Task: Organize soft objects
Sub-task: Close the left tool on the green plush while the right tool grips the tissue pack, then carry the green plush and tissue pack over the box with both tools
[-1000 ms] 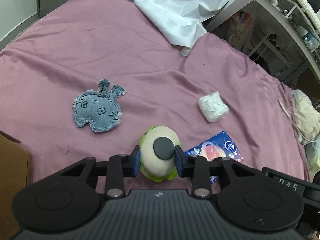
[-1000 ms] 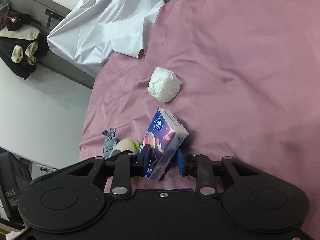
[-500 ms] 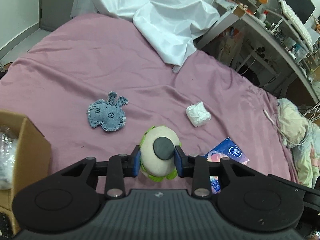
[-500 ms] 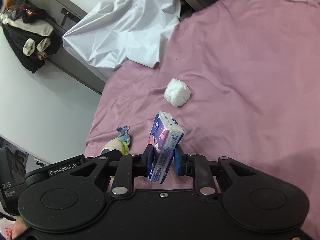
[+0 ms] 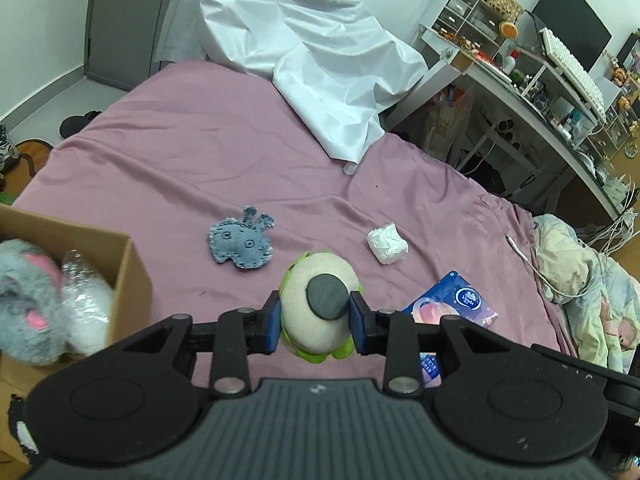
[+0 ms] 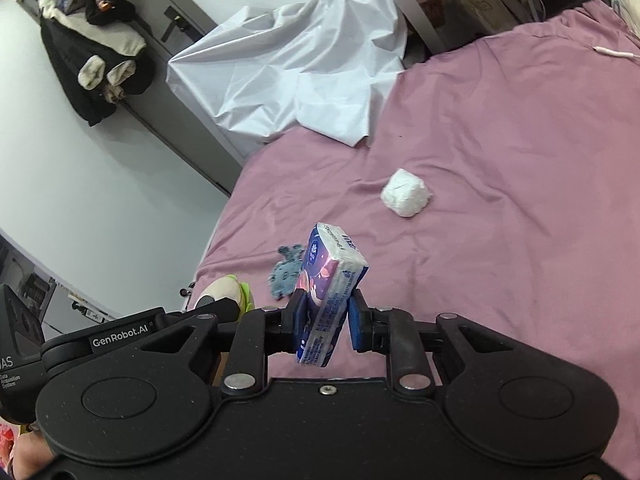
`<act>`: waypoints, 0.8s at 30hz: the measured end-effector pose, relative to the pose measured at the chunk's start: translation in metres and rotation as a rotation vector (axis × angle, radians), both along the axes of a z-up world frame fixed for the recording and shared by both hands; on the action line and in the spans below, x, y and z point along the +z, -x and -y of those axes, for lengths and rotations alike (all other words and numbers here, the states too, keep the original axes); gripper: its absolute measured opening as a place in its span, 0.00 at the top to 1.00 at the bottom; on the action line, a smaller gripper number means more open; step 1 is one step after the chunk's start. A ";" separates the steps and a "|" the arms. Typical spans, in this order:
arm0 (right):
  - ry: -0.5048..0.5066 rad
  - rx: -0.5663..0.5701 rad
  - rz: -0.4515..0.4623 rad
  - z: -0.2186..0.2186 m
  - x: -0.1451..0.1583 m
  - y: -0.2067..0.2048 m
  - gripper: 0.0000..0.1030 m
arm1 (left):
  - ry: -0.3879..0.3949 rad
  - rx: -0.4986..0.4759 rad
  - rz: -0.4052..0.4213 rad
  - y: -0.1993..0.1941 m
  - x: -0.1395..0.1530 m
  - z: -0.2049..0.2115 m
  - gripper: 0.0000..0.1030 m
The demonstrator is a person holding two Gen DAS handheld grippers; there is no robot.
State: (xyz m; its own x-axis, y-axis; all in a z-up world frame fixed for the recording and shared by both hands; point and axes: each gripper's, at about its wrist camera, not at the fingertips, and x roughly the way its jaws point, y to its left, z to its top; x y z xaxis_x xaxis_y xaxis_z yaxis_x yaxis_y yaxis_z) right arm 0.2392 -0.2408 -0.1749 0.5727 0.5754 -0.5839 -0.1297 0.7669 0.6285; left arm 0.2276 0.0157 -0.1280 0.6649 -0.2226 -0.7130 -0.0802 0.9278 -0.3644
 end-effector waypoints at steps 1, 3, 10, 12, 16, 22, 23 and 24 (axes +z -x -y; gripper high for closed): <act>0.001 0.004 0.004 -0.003 0.002 0.001 0.79 | 0.001 0.002 0.004 0.003 0.001 -0.002 0.68; 0.004 0.011 0.013 -0.008 0.005 0.006 0.79 | 0.004 0.010 0.013 0.010 0.004 -0.007 0.68; 0.012 0.036 0.039 -0.025 0.015 0.018 0.79 | 0.013 0.035 0.038 0.029 0.012 -0.026 0.68; 0.016 0.044 0.045 -0.030 0.017 0.021 0.79 | 0.010 0.041 0.045 0.034 0.015 -0.030 0.68; 0.023 0.059 0.057 -0.040 0.022 0.027 0.79 | 0.010 0.060 0.055 0.043 0.017 -0.041 0.68; 0.025 0.083 0.080 -0.053 0.030 0.035 0.79 | 0.022 0.086 0.067 0.058 0.020 -0.058 0.68; 0.026 0.086 0.083 -0.055 0.031 0.036 0.79 | 0.023 0.089 0.069 0.061 0.020 -0.060 0.68; 0.027 0.089 0.086 -0.058 0.032 0.038 0.79 | 0.023 0.092 0.070 0.063 0.021 -0.062 0.68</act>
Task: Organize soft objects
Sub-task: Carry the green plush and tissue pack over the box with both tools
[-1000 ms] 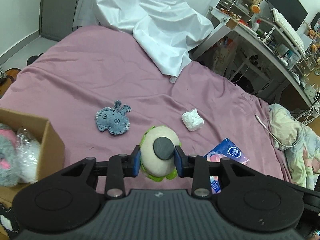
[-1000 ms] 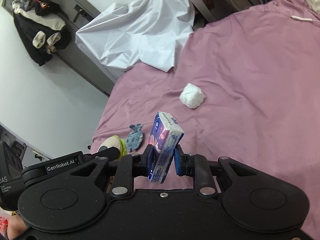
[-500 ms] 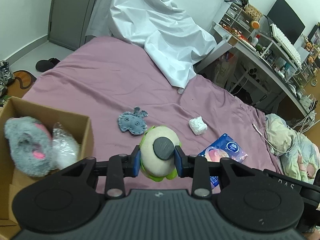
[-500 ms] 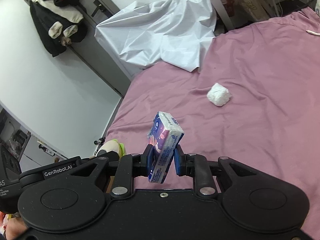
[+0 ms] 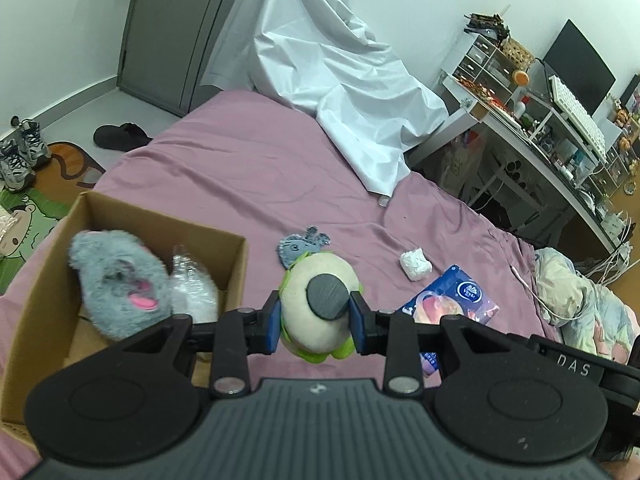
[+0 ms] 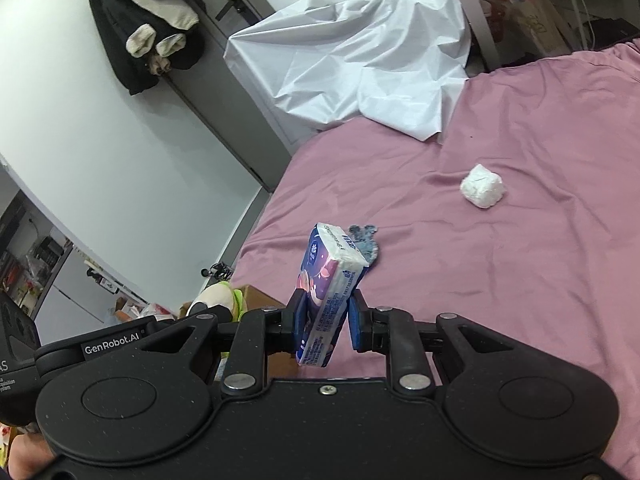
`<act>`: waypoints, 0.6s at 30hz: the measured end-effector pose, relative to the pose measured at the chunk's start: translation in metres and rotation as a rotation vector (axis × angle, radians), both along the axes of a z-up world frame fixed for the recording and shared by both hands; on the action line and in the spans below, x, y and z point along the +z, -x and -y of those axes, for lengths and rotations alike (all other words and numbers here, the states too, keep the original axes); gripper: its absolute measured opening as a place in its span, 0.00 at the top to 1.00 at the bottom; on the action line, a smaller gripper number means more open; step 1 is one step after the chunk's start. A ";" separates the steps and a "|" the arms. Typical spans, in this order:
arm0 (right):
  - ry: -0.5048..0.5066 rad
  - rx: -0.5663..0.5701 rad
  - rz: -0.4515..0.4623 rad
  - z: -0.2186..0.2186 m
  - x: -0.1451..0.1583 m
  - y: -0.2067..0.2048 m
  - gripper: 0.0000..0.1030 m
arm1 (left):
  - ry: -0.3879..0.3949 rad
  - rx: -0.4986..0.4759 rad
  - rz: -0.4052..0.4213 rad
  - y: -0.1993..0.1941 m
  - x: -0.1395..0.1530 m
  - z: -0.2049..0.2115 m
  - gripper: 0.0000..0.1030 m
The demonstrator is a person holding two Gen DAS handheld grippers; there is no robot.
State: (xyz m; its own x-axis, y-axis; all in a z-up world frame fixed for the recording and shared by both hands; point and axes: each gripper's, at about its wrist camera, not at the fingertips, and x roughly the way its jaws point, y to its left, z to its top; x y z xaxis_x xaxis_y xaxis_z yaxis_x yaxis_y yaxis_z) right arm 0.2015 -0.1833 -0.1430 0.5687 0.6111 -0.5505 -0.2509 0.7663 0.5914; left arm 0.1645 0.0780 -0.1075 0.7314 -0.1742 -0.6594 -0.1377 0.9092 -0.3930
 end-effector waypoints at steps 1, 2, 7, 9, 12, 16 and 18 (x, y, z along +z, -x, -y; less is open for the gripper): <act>0.000 0.004 0.005 -0.002 0.001 0.001 0.79 | 0.001 0.005 0.001 0.003 0.000 -0.003 0.68; -0.001 0.006 0.008 -0.004 0.002 0.003 0.79 | 0.003 0.009 0.002 0.005 0.001 -0.005 0.68; 0.002 0.025 0.013 -0.018 0.005 0.009 0.79 | 0.007 0.030 0.009 0.017 0.002 -0.021 0.68; 0.001 0.034 0.014 -0.023 0.006 0.012 0.79 | 0.007 0.036 0.012 0.022 0.002 -0.027 0.68; 0.001 0.047 0.017 -0.030 0.006 0.016 0.79 | 0.008 0.052 0.008 0.030 0.000 -0.037 0.68; -0.002 0.062 0.019 -0.039 0.007 0.022 0.79 | 0.011 0.070 0.003 0.040 -0.003 -0.049 0.68; -0.003 0.071 0.021 -0.044 0.007 0.025 0.79 | 0.011 0.080 0.001 0.044 -0.005 -0.054 0.68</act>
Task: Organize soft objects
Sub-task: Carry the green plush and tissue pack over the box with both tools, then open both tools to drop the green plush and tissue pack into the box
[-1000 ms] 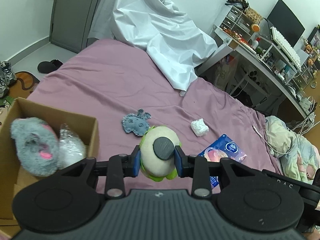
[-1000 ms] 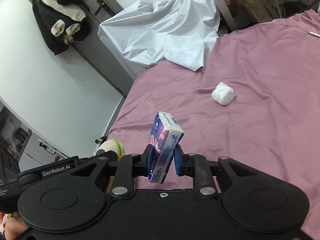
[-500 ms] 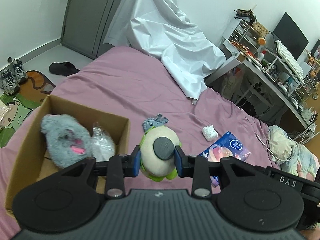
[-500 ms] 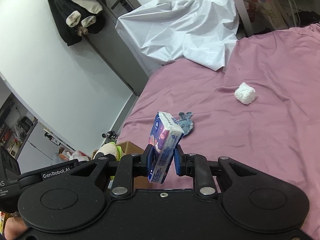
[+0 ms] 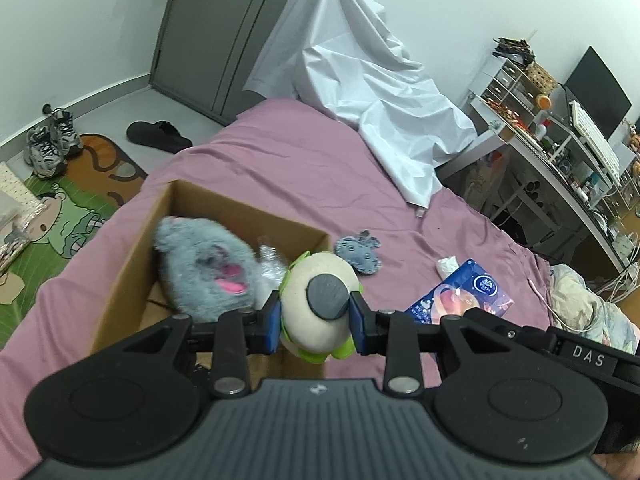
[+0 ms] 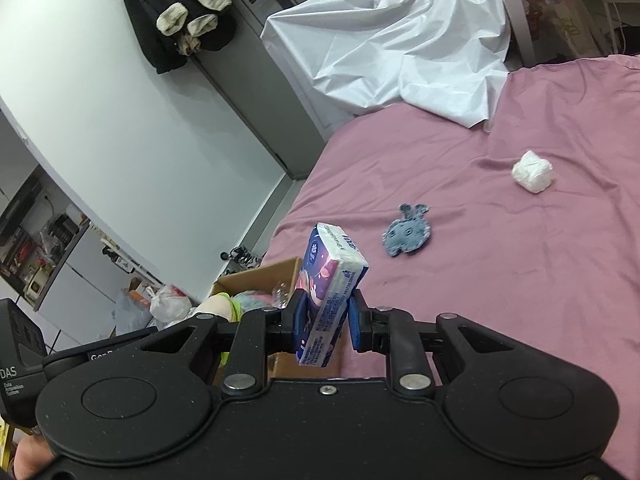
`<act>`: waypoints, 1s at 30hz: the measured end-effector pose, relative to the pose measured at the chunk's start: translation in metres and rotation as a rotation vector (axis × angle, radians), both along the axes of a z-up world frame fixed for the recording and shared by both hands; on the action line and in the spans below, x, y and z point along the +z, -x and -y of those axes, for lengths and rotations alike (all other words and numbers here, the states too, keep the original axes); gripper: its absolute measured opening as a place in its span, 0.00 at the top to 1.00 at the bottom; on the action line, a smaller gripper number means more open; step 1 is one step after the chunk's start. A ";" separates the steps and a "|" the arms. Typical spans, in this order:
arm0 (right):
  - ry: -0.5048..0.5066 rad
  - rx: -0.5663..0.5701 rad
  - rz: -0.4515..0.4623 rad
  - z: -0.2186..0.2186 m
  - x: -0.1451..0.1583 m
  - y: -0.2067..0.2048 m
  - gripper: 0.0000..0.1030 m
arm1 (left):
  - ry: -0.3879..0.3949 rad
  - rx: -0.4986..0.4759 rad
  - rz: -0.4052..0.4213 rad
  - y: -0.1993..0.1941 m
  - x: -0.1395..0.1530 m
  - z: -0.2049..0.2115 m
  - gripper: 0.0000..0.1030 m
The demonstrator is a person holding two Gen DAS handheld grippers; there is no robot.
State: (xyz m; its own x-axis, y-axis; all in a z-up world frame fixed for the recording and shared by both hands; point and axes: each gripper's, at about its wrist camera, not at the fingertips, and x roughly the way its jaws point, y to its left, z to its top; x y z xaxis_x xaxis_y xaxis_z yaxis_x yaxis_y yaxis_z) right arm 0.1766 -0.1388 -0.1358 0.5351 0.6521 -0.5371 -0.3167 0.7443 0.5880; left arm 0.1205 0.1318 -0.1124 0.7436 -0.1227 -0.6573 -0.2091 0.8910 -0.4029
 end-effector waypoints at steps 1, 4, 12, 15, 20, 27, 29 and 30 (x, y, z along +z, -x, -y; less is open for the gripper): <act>-0.002 0.007 0.002 -0.003 0.000 0.001 0.79 | 0.001 0.007 -0.002 0.003 -0.001 -0.003 0.68; -0.010 0.027 0.005 -0.011 0.000 0.006 0.79 | 0.000 0.019 -0.007 0.008 -0.004 -0.011 0.68; -0.006 0.083 0.006 -0.032 -0.002 0.014 0.79 | 0.011 0.058 -0.044 0.018 -0.021 -0.030 0.68; -0.010 0.103 0.012 -0.039 -0.001 0.015 0.79 | 0.017 0.074 -0.057 0.018 -0.026 -0.038 0.67; -0.008 0.138 0.022 -0.053 -0.001 0.016 0.79 | 0.011 0.117 -0.054 0.022 -0.027 -0.047 0.66; -0.009 0.162 0.028 -0.065 0.000 0.015 0.78 | 0.004 0.111 -0.053 0.020 -0.022 -0.048 0.58; -0.016 0.179 0.033 -0.067 0.001 0.016 0.78 | -0.004 0.110 -0.039 0.022 -0.021 -0.047 0.50; -0.019 0.188 0.035 -0.068 0.002 0.017 0.78 | -0.011 0.115 -0.035 0.023 -0.019 -0.046 0.47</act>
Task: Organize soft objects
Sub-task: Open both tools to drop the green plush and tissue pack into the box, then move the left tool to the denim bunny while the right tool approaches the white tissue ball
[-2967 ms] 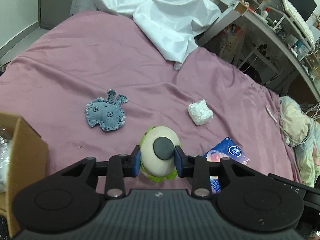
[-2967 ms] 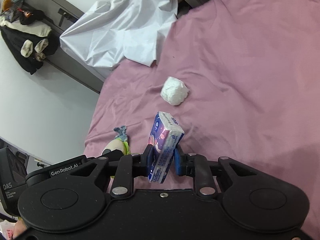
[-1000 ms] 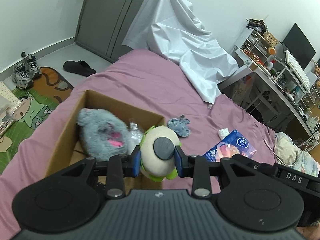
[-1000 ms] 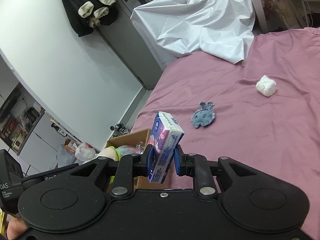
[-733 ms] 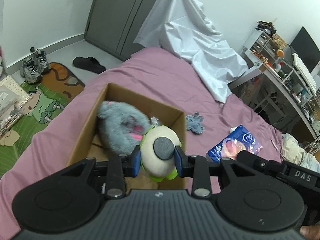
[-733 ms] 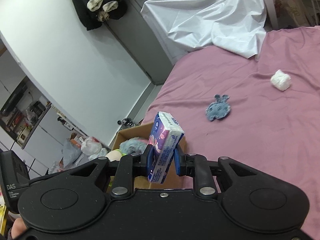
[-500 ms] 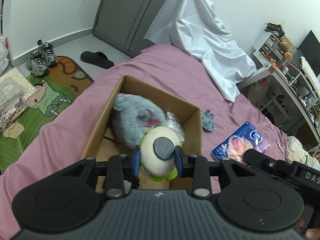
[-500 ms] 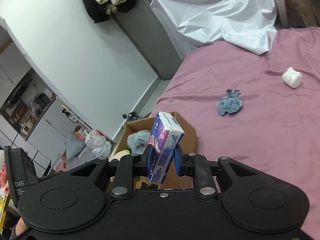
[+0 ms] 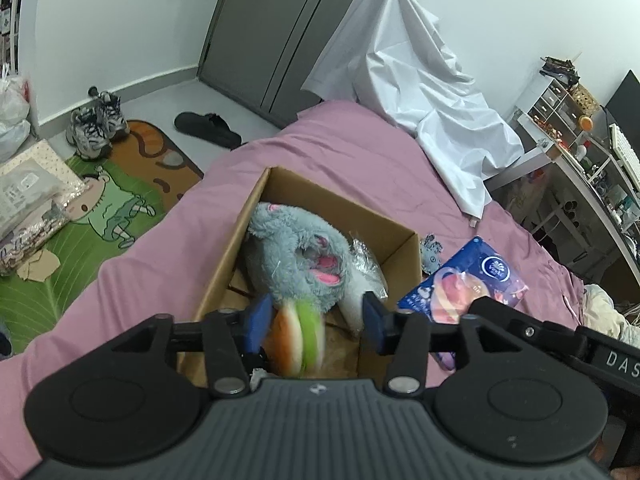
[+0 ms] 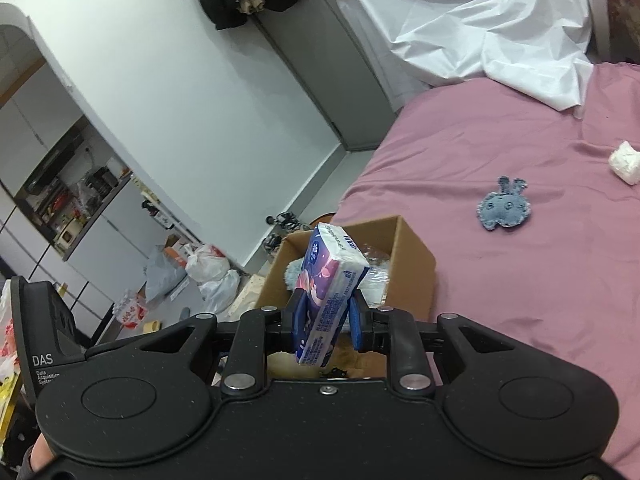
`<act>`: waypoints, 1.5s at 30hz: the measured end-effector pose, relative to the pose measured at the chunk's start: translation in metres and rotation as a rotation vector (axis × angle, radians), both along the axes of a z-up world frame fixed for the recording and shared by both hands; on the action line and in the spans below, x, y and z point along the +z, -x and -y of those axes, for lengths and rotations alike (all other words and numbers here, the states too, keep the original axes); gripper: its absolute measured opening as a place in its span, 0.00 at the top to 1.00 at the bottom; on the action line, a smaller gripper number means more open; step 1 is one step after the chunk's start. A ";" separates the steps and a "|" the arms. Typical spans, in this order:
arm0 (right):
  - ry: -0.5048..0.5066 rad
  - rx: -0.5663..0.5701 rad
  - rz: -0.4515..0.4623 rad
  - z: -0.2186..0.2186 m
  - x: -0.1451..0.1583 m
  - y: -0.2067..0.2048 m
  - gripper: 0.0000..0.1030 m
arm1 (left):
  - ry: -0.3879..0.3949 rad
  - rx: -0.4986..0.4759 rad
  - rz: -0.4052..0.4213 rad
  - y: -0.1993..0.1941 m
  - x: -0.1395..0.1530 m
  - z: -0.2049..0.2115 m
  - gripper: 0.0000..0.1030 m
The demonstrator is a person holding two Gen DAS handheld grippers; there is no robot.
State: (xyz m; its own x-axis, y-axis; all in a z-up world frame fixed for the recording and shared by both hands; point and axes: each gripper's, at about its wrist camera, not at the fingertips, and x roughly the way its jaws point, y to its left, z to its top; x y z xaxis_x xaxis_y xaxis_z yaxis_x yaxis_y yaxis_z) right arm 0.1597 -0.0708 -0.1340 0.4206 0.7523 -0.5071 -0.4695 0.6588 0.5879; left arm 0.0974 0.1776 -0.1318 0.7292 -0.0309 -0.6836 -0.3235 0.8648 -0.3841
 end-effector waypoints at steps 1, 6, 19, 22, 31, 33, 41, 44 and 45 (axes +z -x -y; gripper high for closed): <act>-0.001 0.007 0.000 -0.001 0.000 0.001 0.78 | -0.005 0.004 0.002 0.000 0.000 0.001 0.42; 0.011 0.031 -0.006 -0.006 0.000 0.001 0.74 | -0.025 0.027 -0.014 0.000 0.001 0.001 0.36; 0.036 -0.057 -0.014 0.022 -0.001 -0.002 0.24 | -0.035 0.005 -0.015 -0.003 0.006 0.012 0.29; 0.046 -0.098 -0.012 0.035 -0.002 -0.005 0.17 | -0.036 -0.010 -0.010 -0.005 0.007 0.019 0.28; 0.050 -0.156 -0.009 0.059 -0.007 -0.013 0.12 | -0.064 -0.065 -0.035 -0.019 0.011 0.047 0.28; 0.046 -0.162 -0.009 0.064 -0.007 -0.015 0.12 | -0.064 -0.075 -0.032 -0.022 0.013 0.052 0.28; 0.037 -0.206 -0.014 0.084 -0.012 -0.023 0.11 | -0.052 -0.097 -0.027 -0.035 0.014 0.070 0.28; 0.038 -0.224 -0.017 0.091 -0.015 -0.026 0.11 | -0.062 -0.108 -0.023 -0.039 0.017 0.077 0.28; 0.034 -0.229 -0.019 0.094 -0.016 -0.027 0.11 | -0.060 -0.109 -0.023 -0.040 0.017 0.079 0.28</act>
State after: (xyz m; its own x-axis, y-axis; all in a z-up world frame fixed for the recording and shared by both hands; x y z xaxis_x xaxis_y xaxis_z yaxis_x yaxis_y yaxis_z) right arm 0.1870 -0.1652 -0.1504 0.5686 0.6205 -0.5401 -0.2942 0.7665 0.5708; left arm 0.1377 0.0991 -0.1152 0.7080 -0.0679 -0.7030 -0.2340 0.9166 -0.3241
